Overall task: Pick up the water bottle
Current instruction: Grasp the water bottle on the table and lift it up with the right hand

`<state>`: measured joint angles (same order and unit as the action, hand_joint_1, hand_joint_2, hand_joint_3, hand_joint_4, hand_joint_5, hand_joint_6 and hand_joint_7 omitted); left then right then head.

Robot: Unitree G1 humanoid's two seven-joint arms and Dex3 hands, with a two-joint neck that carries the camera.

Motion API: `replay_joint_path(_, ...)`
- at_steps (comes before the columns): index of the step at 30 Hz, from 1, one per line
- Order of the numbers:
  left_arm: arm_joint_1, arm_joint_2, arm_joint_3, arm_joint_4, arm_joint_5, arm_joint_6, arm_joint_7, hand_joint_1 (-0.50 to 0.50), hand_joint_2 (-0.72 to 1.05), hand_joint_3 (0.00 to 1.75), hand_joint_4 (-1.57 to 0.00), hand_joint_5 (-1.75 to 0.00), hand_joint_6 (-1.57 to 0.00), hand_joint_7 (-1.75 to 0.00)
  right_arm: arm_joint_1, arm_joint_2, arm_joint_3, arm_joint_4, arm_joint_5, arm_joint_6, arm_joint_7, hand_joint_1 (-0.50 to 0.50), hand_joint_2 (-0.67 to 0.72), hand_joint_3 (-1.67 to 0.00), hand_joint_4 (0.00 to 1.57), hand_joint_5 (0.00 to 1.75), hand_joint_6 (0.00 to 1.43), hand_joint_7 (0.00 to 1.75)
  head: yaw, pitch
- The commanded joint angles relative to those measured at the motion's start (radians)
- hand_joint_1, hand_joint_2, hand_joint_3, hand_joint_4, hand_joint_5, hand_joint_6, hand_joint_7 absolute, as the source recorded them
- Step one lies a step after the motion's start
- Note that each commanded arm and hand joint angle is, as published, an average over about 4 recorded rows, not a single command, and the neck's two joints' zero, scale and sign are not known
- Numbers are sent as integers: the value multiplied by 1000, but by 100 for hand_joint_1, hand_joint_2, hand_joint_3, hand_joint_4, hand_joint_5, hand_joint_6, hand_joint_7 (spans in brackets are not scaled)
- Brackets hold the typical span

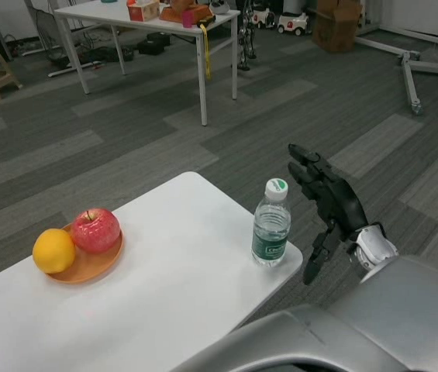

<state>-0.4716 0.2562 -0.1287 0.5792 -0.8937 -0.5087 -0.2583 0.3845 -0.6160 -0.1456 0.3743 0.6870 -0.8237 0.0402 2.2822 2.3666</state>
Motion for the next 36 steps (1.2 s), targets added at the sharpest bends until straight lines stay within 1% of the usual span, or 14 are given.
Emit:
replay_joint_path(1, -5, 8, -2, -2, -1, 1, -1, -50, -19, 9, 0, -10, 0, 0, -49, 9, 29, 46, -3, 8, 14, -50, 53, 0, 0, 0, 0, 28, 0, -3)
replay_joint_path(5, 0, 8, -2, -4, -1, 1, -1, -50, -19, 4, 0, -10, 0, 0, -85, 8, 54, 82, -3, 8, 22, -50, 53, 0, 0, 0, 0, 28, 4, -10)
replay_joint_path(9, 4, 8, -6, -11, -1, 1, 1, -50, -19, 9, 0, -10, 0, 0, -132, 10, 85, 125, -3, 9, 41, -50, 53, 0, 0, 0, 0, 28, 2, -11)
replay_joint_path(12, 8, 8, -7, -15, -1, 1, 1, -50, -19, 9, 0, -10, 0, 0, -161, 19, 94, 157, -3, 9, 59, -50, 53, 0, 0, 0, 0, 28, 2, -12)
replay_joint_path(15, 10, 8, -9, -21, -1, 1, 1, -50, -19, 4, 0, -10, 0, -2, -185, 30, 93, 184, -3, 9, 76, -50, 53, 0, 0, 0, 0, 28, -2, -16)
replay_joint_path(18, 10, 8, -15, -24, 0, 1, 2, -50, -19, 9, 0, -10, 0, -2, -202, 33, 98, 207, -4, 10, 89, -50, 53, 0, 0, 0, 0, 28, -12, -20)
replay_joint_path(21, 11, 9, -18, -24, -1, 1, 2, -50, -19, 9, 0, -10, 0, 0, -220, 39, 106, 233, -4, 11, 102, -50, 53, 0, 0, 0, 0, 28, -17, -23)
replay_joint_path(29, 9, 11, -21, -23, -1, 2, 2, -50, -19, 9, 0, -10, 0, 0, -267, 69, 110, 296, -5, 13, 140, -50, 53, 0, 0, 0, 0, 28, -18, -32)
replay_joint_path(30, 9, 11, -21, -23, -1, 2, 2, -50, -19, 7, 0, -10, 0, 0, -270, 71, 112, 301, -6, 13, 144, -50, 53, 0, 0, 0, 0, 28, -18, -35)
replay_joint_path(36, 7, 11, -20, -22, -1, 2, 2, -50, -19, 9, 0, -10, 0, 0, -289, 83, 123, 331, -6, 15, 158, -50, 53, 0, 0, 0, 0, 28, -26, -44)
